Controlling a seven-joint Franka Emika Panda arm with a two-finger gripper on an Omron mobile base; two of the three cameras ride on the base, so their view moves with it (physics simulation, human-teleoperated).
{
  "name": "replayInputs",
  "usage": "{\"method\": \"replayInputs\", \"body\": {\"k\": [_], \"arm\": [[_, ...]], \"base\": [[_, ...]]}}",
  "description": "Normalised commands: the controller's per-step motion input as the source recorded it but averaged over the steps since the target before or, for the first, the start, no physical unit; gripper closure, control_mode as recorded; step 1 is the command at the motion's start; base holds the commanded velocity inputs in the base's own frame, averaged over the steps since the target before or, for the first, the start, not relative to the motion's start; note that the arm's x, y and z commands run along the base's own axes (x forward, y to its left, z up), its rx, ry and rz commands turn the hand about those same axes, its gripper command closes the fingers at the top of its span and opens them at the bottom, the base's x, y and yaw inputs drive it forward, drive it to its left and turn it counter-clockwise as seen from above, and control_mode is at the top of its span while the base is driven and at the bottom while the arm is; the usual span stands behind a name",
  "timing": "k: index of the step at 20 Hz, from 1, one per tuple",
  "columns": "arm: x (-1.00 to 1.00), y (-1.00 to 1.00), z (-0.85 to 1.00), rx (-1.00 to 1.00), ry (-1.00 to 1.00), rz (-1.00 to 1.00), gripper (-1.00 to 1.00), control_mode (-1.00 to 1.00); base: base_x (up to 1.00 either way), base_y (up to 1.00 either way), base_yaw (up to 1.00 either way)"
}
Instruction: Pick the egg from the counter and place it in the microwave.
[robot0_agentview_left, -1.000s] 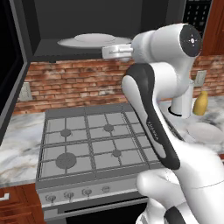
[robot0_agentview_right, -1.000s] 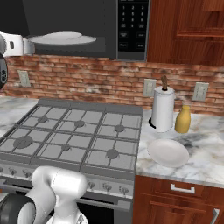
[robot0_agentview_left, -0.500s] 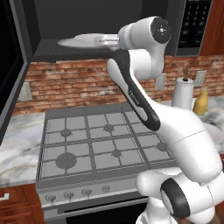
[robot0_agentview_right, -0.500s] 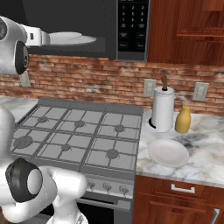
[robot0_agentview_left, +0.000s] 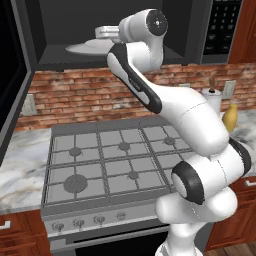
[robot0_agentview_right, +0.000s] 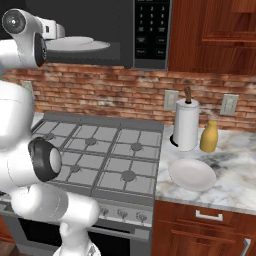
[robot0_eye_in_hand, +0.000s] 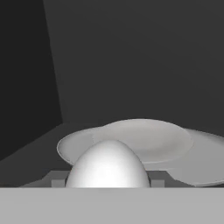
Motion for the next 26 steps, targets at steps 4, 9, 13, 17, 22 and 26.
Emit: {"method": "replayInputs", "body": {"k": [4,9,13,17,22,26], "arm": [[0.84,0.02,-0.04,0.00,0.00,-0.01,1.00,-1.00],[0.58,-0.08,-0.36,0.00,0.04,-0.01,1.00,-1.00],[0.44,0.00,-0.31,0.00,0.02,-0.01,1.00,-1.00],[0.37,-0.06,-0.18,0.00,0.06,0.00,1.00,-1.00],[0.30,-0.14,-0.05,0.00,0.13,0.00,1.00,-1.00],[0.21,-0.01,0.00,0.00,0.12,0.00,1.00,-1.00]], "base": [[0.00,0.00,0.00],[0.00,0.00,0.00],[0.00,0.00,0.00],[0.00,0.00,0.00],[0.00,0.00,0.00],[0.00,0.00,0.00]]}}
